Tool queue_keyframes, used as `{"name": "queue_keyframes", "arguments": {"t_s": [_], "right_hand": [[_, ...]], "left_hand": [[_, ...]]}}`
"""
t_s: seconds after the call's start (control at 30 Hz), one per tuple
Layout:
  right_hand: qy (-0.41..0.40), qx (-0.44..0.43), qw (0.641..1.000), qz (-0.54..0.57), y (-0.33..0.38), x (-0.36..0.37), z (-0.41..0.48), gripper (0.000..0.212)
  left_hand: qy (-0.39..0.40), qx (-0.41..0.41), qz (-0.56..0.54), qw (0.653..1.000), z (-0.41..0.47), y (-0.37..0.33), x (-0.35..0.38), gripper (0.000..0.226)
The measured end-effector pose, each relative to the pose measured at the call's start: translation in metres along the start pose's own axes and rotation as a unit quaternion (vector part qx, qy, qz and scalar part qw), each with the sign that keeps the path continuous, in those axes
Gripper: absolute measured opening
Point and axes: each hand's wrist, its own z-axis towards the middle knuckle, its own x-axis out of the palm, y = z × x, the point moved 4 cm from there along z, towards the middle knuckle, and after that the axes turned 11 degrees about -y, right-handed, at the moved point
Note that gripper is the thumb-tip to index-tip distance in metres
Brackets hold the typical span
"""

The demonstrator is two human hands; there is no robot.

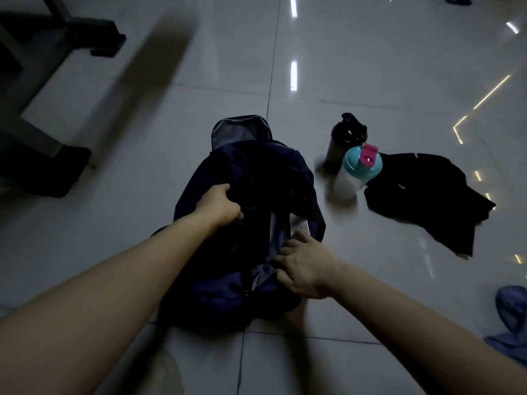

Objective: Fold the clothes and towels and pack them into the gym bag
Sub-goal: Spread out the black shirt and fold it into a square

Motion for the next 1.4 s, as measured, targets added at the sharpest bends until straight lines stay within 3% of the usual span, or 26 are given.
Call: {"name": "queue_keyframes", "arguments": {"t_s": [0.1, 0.23, 0.37, 0.53, 0.63, 0.7, 0.8, 0.9, 0.97, 1.03, 1.17, 1.3, 1.4], "right_hand": [[-0.015, -0.036, 0.999, -0.006, 0.002, -0.006, -0.018, 0.063], [-0.011, -0.057, 0.998, -0.033, 0.007, -0.007, -0.037, 0.048], [-0.034, -0.082, 0.994, -0.067, 0.008, -0.007, -0.049, 0.019], [-0.071, -0.068, 0.992, -0.080, 0.007, -0.004, -0.060, 0.018], [-0.079, -0.063, 0.992, -0.079, 0.007, 0.003, -0.066, 0.019], [-0.082, -0.063, 0.992, -0.079, 0.007, 0.005, -0.066, 0.018], [-0.085, -0.062, 0.991, -0.079, 0.008, 0.004, -0.063, 0.017], [-0.081, -0.065, 0.991, -0.080, 0.007, 0.006, -0.061, 0.017], [-0.083, -0.066, 0.991, -0.081, 0.006, 0.008, -0.060, 0.018], [-0.083, -0.063, 0.991, -0.084, 0.006, 0.009, -0.060, 0.017], [-0.096, -0.051, 0.991, -0.083, 0.007, 0.011, -0.062, 0.012], [-0.108, -0.046, 0.990, -0.078, 0.005, 0.022, -0.068, 0.011], [-0.106, -0.046, 0.991, -0.073, 0.004, 0.027, -0.070, 0.010]], "left_hand": [[0.019, -0.053, -0.027, 0.998, -0.008, 0.001, -0.001, 0.075], [0.104, -0.139, -0.097, 0.980, -0.019, 0.004, 0.001, 0.056], [0.149, -0.134, -0.110, 0.974, -0.035, 0.007, 0.021, 0.053], [0.110, -0.113, -0.092, 0.983, -0.051, 0.036, 0.060, 0.056], [0.082, -0.036, -0.022, 0.996, -0.059, 0.043, 0.073, 0.052], [0.052, 0.050, 0.092, 0.993, -0.061, 0.040, 0.072, 0.053], [-0.029, 0.177, 0.263, 0.948, -0.066, 0.028, 0.056, 0.070], [-0.109, 0.342, 0.286, 0.889, -0.071, 0.008, 0.039, 0.079], [-0.062, 0.439, 0.293, 0.847, -0.071, 0.002, 0.036, 0.075], [0.032, 0.446, 0.349, 0.824, -0.067, 0.007, 0.043, 0.082], [0.161, 0.342, 0.387, 0.841, -0.063, 0.035, 0.072, 0.097], [0.192, 0.320, 0.324, 0.869, -0.069, 0.042, 0.101, 0.098], [0.196, 0.334, 0.354, 0.851, -0.071, 0.048, 0.109, 0.098]]}}
